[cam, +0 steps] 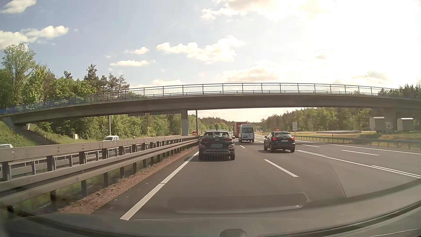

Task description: Follow the waypoints while adhering to traffic rules and regulations

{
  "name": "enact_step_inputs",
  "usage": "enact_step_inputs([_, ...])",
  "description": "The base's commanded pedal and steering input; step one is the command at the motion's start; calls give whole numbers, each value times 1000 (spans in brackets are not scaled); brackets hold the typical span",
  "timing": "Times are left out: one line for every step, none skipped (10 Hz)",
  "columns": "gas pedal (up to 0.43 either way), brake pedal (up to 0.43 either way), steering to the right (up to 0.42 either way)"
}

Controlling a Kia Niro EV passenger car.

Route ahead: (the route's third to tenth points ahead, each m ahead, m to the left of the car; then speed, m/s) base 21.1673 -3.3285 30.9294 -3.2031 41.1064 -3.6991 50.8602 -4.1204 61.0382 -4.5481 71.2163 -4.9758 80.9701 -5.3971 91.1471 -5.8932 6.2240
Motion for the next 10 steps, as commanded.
enact_step_inputs([59, 0, 4])
enact_step_inputs([59, 0, 4])
enact_step_inputs([39, 0, 5])
enact_step_inputs([0, 0, 5])
enact_step_inputs([0, 0, 6])
enact_step_inputs([0, 0, 6])
enact_step_inputs([0, 0, 6])
enact_step_inputs([0, 0, 6])
enact_step_inputs([0, 0, 6])
enact_step_inputs([0, 0, 7])
